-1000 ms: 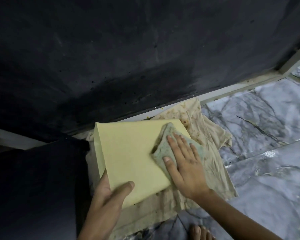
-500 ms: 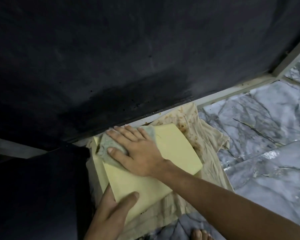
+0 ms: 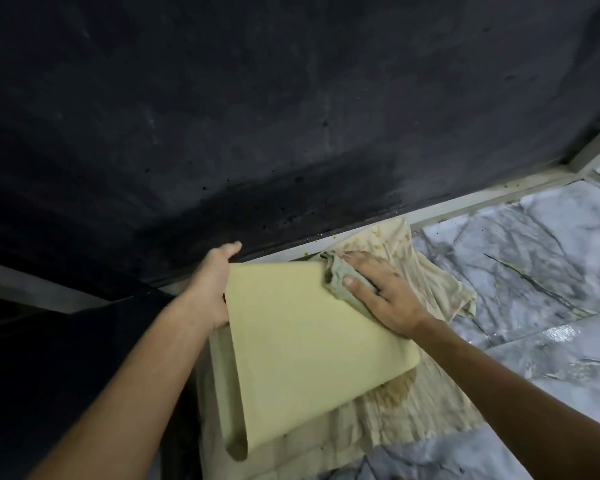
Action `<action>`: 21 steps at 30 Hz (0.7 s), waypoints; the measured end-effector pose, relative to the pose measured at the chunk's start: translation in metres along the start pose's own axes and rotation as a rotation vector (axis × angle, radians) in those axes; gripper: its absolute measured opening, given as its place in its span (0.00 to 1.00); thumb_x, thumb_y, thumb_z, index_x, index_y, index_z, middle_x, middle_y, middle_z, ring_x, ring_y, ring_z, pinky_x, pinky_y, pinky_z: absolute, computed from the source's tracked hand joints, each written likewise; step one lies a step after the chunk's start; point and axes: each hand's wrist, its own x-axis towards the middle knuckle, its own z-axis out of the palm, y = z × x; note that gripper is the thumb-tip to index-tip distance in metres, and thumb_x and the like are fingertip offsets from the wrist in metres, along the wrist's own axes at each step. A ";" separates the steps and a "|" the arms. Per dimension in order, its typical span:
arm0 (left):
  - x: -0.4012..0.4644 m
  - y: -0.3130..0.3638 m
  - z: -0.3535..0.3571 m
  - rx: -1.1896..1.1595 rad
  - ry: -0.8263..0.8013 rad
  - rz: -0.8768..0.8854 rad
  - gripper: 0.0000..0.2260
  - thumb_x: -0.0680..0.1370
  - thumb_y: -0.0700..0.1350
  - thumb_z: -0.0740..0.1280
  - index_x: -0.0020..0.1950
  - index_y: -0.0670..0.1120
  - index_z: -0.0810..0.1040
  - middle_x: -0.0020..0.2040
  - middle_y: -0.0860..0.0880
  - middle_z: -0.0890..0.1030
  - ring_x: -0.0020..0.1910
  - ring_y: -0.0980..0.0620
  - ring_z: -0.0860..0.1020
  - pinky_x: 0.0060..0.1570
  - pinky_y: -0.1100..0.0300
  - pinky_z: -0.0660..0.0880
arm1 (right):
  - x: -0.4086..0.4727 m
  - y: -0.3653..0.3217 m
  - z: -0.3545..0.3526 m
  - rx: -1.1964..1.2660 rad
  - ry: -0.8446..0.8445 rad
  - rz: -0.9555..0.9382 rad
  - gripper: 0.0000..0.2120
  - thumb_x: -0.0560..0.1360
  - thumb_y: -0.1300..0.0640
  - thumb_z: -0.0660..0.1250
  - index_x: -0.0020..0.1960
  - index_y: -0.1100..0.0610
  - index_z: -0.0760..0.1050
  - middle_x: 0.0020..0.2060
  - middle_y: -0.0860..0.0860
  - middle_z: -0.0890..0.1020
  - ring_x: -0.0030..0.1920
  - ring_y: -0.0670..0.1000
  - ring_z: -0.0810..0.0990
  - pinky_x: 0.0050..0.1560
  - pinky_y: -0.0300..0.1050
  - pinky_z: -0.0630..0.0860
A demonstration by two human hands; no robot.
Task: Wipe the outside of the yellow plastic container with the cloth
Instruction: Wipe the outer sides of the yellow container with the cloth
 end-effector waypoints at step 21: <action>-0.072 -0.092 -0.019 0.035 0.080 0.083 0.27 0.56 0.58 0.80 0.54 0.54 0.87 0.56 0.50 0.91 0.61 0.43 0.85 0.71 0.38 0.74 | -0.096 -0.105 -0.012 0.304 0.539 0.063 0.10 0.83 0.52 0.55 0.52 0.43 0.75 0.41 0.39 0.80 0.43 0.39 0.78 0.46 0.36 0.72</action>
